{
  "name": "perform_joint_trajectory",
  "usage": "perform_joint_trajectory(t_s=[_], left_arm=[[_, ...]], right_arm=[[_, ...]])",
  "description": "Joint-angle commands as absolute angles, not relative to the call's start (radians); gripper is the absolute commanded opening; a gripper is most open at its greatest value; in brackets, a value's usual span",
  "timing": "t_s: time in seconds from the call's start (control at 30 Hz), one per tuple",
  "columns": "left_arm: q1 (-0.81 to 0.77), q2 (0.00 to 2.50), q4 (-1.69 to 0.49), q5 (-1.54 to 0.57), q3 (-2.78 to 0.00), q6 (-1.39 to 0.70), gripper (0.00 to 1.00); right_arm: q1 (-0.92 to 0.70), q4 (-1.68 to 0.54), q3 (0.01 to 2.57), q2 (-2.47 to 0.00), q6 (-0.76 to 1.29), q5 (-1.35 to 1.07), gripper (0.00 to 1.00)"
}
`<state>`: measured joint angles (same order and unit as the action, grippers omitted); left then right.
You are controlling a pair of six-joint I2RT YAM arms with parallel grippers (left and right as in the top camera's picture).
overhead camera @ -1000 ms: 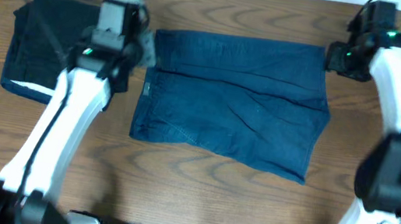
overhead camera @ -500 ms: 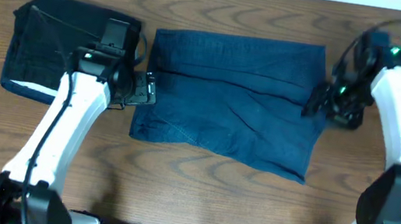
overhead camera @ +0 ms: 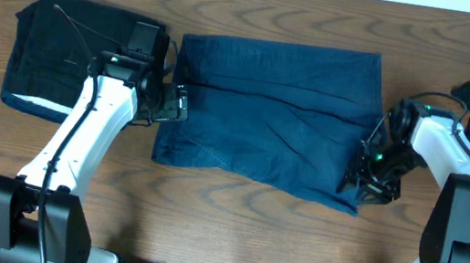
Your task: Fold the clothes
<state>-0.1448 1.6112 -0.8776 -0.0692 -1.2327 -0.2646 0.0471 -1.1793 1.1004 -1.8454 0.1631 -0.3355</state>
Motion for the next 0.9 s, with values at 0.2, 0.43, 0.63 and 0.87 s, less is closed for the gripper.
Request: perform_joint_trajectory(t_s=[0.2, 0.43, 0.63, 0.87], left_arm=[[-0.141, 1.615, -0.854, -0.070, -1.224, -0.259, 0.92], [-0.141, 1.615, -0.773, -0.070, -1.149, -0.259, 0.91], [-0.141, 1.615, -0.653, -0.081, -1.060, -0.259, 0.82], [-0.141, 1.615, -0.647, -0.196, -1.037, -0.259, 0.76]], right_arm=[[0.079, -1.127, 1.061, -1.838, 0.126, -0.363, 0.27], [0.078, -1.032, 1.018, -1.838, 0.138, -0.363, 0.08], [0.078, -0.984, 0.987, -1.838, 0.137, -0.362, 0.07], [0.078, -0.976, 0.977, -1.838, 0.137, -0.362, 0.08]])
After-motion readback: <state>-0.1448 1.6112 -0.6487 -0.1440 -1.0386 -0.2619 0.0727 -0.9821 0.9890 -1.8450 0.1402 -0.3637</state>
